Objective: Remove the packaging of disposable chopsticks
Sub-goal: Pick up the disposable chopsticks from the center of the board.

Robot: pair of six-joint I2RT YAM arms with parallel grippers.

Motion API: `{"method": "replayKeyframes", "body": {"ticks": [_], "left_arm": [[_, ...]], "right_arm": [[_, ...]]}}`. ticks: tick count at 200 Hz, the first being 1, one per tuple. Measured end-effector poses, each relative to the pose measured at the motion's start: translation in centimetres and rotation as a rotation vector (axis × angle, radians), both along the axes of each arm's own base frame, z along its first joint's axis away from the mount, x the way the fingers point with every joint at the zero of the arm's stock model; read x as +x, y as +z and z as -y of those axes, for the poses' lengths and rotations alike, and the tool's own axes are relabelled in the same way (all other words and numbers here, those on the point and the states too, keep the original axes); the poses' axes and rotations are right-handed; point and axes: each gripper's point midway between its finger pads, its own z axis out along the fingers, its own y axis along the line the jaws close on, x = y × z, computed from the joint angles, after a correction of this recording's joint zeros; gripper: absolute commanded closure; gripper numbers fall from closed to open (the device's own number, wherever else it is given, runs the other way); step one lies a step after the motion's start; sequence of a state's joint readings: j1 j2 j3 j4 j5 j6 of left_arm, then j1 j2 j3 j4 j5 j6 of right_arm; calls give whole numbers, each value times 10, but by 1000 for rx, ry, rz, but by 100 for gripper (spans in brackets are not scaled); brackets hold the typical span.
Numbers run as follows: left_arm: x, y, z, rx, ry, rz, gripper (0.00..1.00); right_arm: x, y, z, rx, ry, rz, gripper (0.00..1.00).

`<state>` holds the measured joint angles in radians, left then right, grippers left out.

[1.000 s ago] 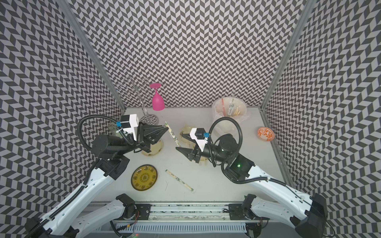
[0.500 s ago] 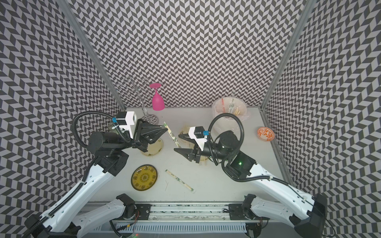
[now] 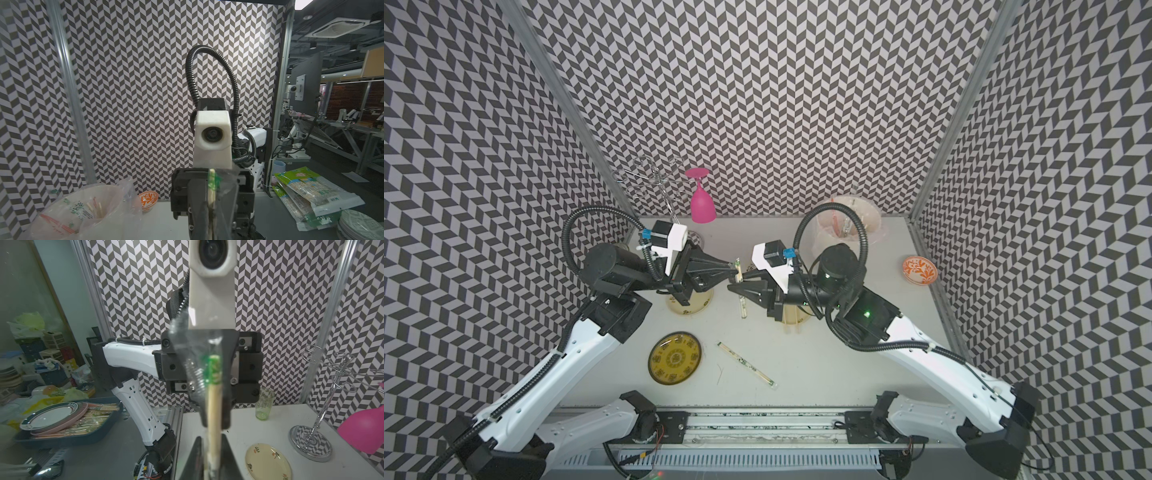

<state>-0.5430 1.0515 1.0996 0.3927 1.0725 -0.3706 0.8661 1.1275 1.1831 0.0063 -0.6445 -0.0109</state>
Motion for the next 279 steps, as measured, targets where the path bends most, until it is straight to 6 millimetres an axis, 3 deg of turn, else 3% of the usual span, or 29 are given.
{"method": "replayKeyframes", "body": {"ticks": [11, 20, 27, 43, 49, 66, 102, 130, 148, 186, 219, 237, 243, 253, 260, 267, 279], "left_arm": [[-1, 0, 0, 2, -2, 3, 98], [-2, 0, -1, 1, 1, 8, 56], [-1, 0, -1, 0, 10, 19, 33], [1, 0, -4, -1, 52, 45, 10], [1, -1, -5, 0, 70, 58, 8], [0, -11, -8, 5, 103, 88, 11], [6, -58, 8, 82, 58, 57, 14], [4, -91, 27, 147, 5, 13, 24], [1, -94, 31, 151, -10, 21, 42], [4, -91, 34, 143, -16, 21, 62], [7, -87, 39, 142, -33, 20, 100], [11, -89, 39, 150, -31, 3, 100], [12, -89, 40, 150, -27, -1, 100], [14, -88, 40, 148, -14, -1, 100], [15, -88, 39, 145, -8, 4, 100], [15, -86, 39, 139, -5, 11, 100], [13, -84, 37, 122, -2, 29, 100]], "right_arm": [[-1, 0, 0, -1, 2, -11, 100], [-1, 0, 0, -1, 3, -15, 100], [0, 0, 0, 1, -4, -24, 100], [5, 4, 4, 11, -50, -41, 100], [6, 6, 7, 17, -70, -45, 100], [10, 19, 17, 48, -129, -54, 100], [11, 64, 33, 135, -190, -40, 100], [13, 74, 39, 163, -224, -44, 100], [15, 73, 38, 162, -231, -58, 100], [22, 67, 35, 149, -251, -72, 100], [29, 58, 32, 118, -273, -87, 100], [29, 57, 32, 106, -280, -74, 100], [29, 57, 32, 105, -281, -72, 90], [30, 57, 32, 101, -289, -70, 49], [31, 57, 32, 100, -294, -67, 31], [32, 57, 33, 97, -302, -61, 21], [35, 58, 34, 94, -323, -48, 19]]}}
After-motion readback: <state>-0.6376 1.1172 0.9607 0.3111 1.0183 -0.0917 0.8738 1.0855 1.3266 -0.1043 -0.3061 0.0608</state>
